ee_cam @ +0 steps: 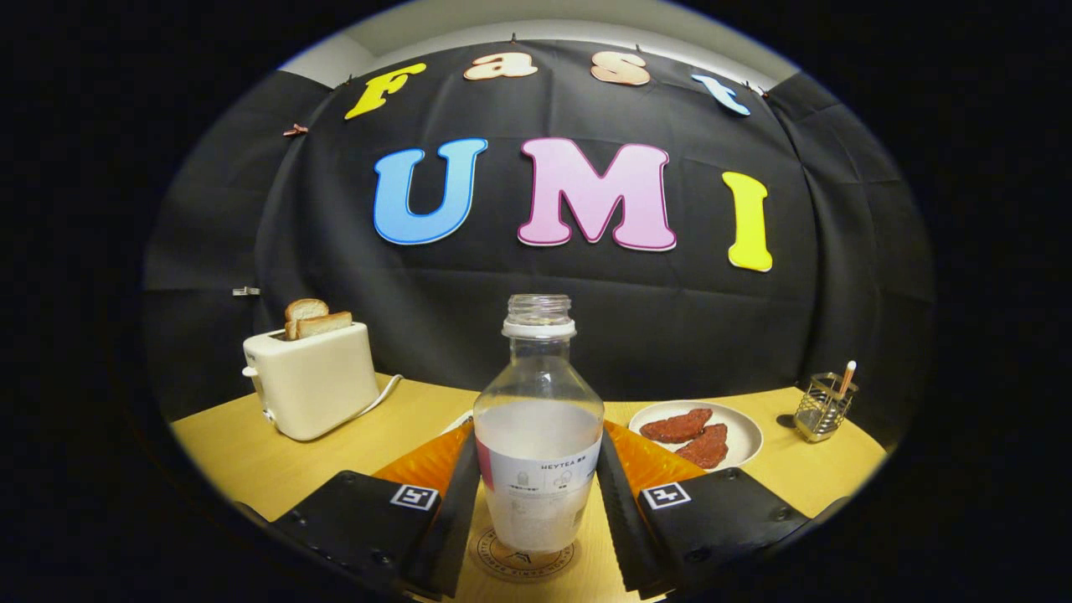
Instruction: Take the bottle from table, then pour the juice into the cup, finally place the bottle on the coaster
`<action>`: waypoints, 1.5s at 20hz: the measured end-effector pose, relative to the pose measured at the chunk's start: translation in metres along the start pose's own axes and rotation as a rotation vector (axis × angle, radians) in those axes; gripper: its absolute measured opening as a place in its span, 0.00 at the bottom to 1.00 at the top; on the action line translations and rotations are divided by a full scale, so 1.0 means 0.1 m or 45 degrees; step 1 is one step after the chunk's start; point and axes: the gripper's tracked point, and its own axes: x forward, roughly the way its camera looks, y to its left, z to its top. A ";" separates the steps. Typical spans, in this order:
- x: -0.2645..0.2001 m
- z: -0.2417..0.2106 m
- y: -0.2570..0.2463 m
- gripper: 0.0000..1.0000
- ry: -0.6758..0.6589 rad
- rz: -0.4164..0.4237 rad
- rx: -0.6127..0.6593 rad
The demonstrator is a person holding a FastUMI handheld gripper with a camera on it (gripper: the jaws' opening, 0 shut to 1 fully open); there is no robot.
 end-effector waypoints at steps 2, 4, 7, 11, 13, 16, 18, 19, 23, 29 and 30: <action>0.00 -0.11 0.01 0.73 0.011 -0.011 0.014; 0.02 -0.19 0.01 0.73 0.024 -0.017 0.013; 0.03 -0.24 0.02 0.73 0.023 -0.012 0.012; 0.07 -0.24 0.03 0.73 0.007 -0.013 0.010; 0.07 -0.24 0.03 0.74 0.013 -0.011 0.023; 0.01 -0.22 0.09 0.74 0.006 0.006 0.029; 0.00 -0.26 0.11 0.74 0.013 0.016 -0.003; -0.01 -0.24 0.10 0.74 0.003 0.015 -0.010; 0.00 -0.26 0.08 0.77 0.014 0.013 -0.004; -0.04 -0.30 0.07 0.91 0.054 0.027 -0.005; -0.06 -0.31 0.07 0.93 0.060 0.029 -0.003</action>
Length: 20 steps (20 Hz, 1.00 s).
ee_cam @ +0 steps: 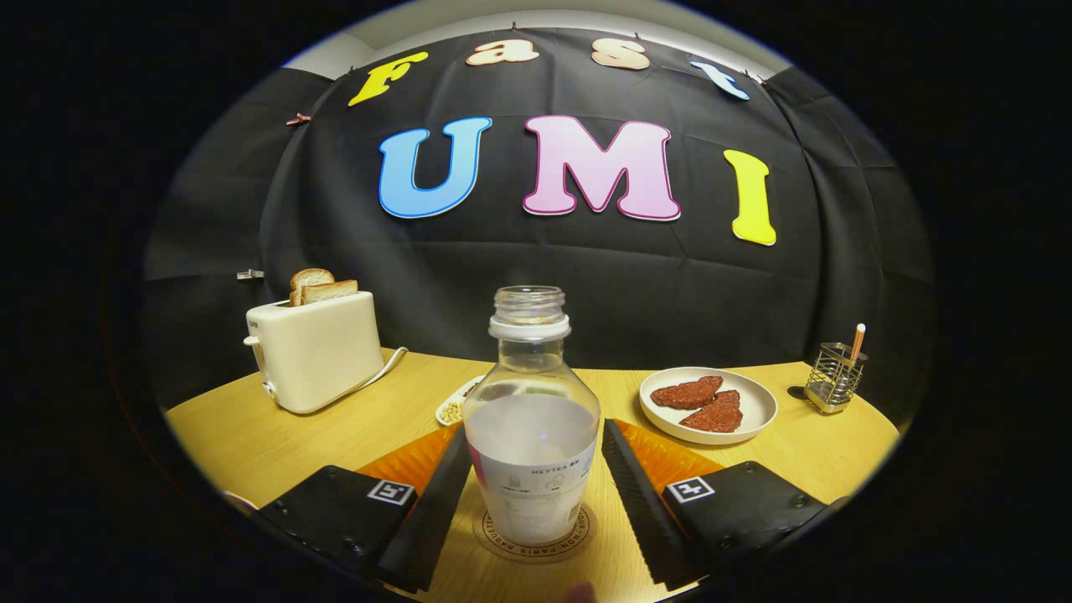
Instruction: Take the bottle from table, then pour the juice into the cup, finally place the bottle on the coaster
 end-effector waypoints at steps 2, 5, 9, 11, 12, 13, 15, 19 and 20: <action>-0.06 0.01 0.01 0.97 0.006 0.006 0.001; -0.18 0.11 -0.02 0.97 -0.011 -0.001 -0.014; -0.42 0.28 -0.06 0.97 -0.024 -0.014 -0.040; -0.63 0.49 -0.05 0.97 -0.068 -0.015 -0.042; -0.71 0.58 -0.06 0.97 -0.083 -0.016 -0.034; -0.80 0.65 -0.07 0.97 -0.087 -0.020 -0.033; -0.99 0.79 -0.10 0.97 -0.091 -0.039 -0.052; -1.38 1.08 -0.17 0.97 -0.122 -0.060 -0.122; -1.47 1.13 -0.18 0.97 -0.127 -0.063 -0.132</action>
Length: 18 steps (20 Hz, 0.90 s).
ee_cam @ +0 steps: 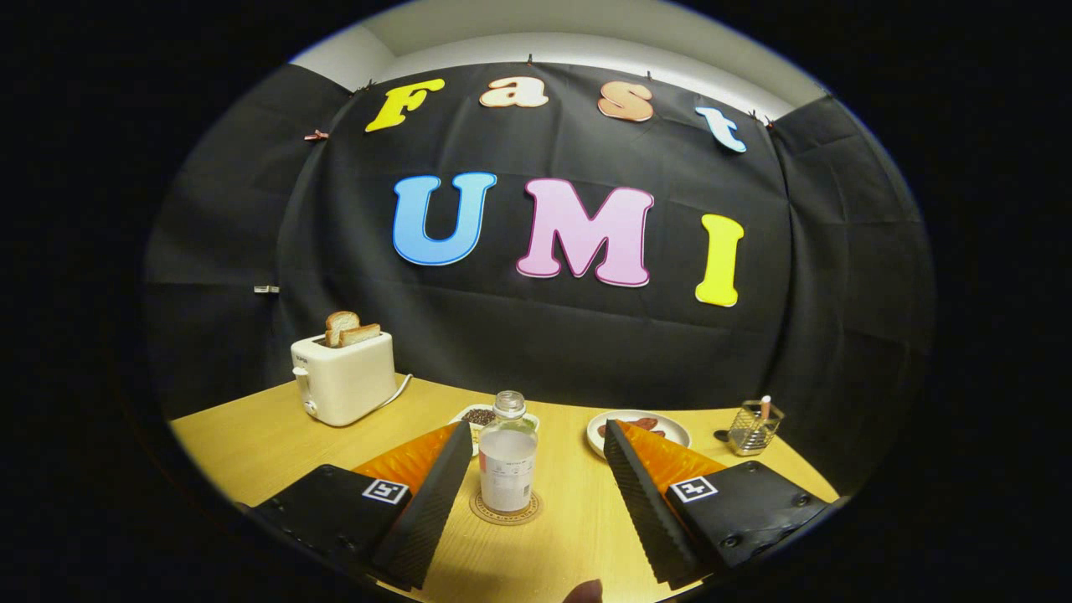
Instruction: Take the bottle from table, then pour the juice into the cup, finally place the bottle on the coaster
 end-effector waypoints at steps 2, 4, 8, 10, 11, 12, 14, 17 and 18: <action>-0.17 0.17 -0.05 0.98 -0.013 -0.013 -0.028; -0.33 0.33 -0.10 0.98 -0.024 -0.026 -0.061; -0.65 0.63 -0.15 0.97 -0.081 -0.038 -0.075; -0.77 0.70 -0.16 0.97 -0.091 -0.043 -0.066; -0.81 0.73 -0.16 0.98 -0.096 -0.046 -0.064; -0.85 0.77 -0.18 0.97 -0.098 -0.057 -0.069; -0.91 0.83 -0.24 0.97 -0.104 -0.095 -0.075; -1.01 0.89 -0.34 0.98 -0.121 -0.150 -0.033; -1.03 0.87 -0.32 0.97 -0.110 -0.138 -0.024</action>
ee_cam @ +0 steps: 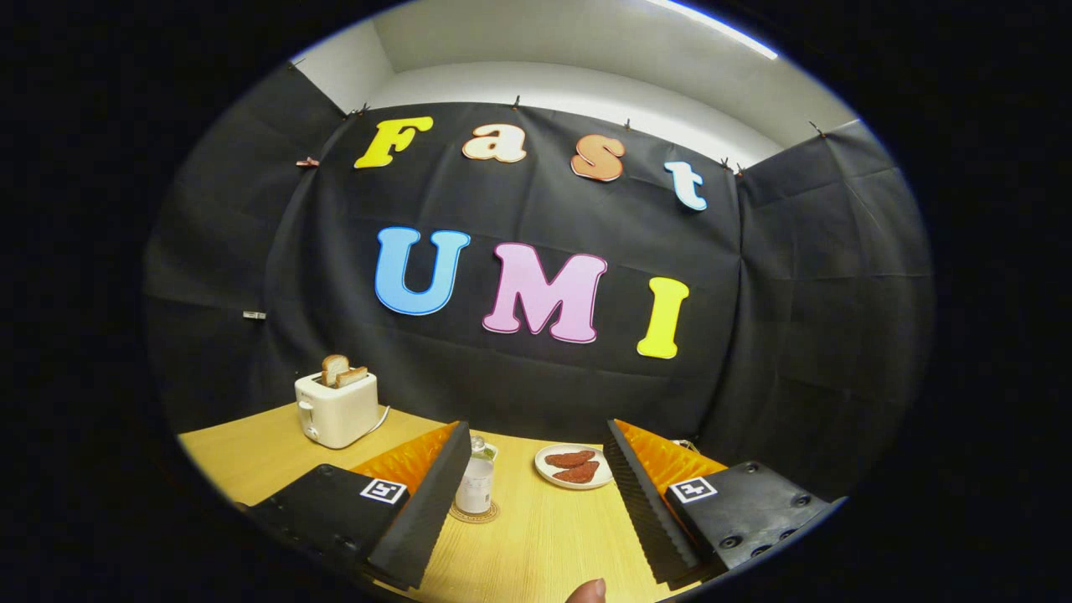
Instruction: Take the bottle from table, then pour the juice into the cup, finally place the bottle on the coaster
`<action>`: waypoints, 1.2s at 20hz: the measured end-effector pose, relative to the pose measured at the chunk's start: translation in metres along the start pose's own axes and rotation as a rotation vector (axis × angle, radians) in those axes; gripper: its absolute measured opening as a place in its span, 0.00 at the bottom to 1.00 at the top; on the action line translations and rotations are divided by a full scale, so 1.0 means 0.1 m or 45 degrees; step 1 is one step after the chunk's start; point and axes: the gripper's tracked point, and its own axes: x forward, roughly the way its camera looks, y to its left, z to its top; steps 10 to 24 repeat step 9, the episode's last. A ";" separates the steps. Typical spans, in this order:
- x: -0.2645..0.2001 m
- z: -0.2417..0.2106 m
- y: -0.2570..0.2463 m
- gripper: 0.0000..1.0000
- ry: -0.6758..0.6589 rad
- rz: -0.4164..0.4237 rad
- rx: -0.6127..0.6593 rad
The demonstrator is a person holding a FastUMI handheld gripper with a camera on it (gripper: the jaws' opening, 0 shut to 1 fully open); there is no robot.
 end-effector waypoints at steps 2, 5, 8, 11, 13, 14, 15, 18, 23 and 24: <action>-0.05 -0.01 -0.05 0.98 0.014 0.009 -0.015; -0.11 0.02 -0.18 0.97 0.003 -0.015 -0.030; -0.15 0.05 -0.26 0.97 -0.003 -0.025 0.016; -0.16 0.07 -0.28 0.97 -0.011 -0.025 0.015; -0.16 0.07 -0.28 0.97 -0.011 -0.025 0.015; -0.16 0.07 -0.28 0.97 -0.011 -0.025 0.015; -0.16 0.07 -0.28 0.97 -0.011 -0.025 0.015; -0.16 0.07 -0.28 0.97 -0.011 -0.025 0.015; -0.16 0.07 -0.28 0.97 -0.011 -0.025 0.015; -0.16 0.07 -0.28 0.97 -0.011 -0.025 0.015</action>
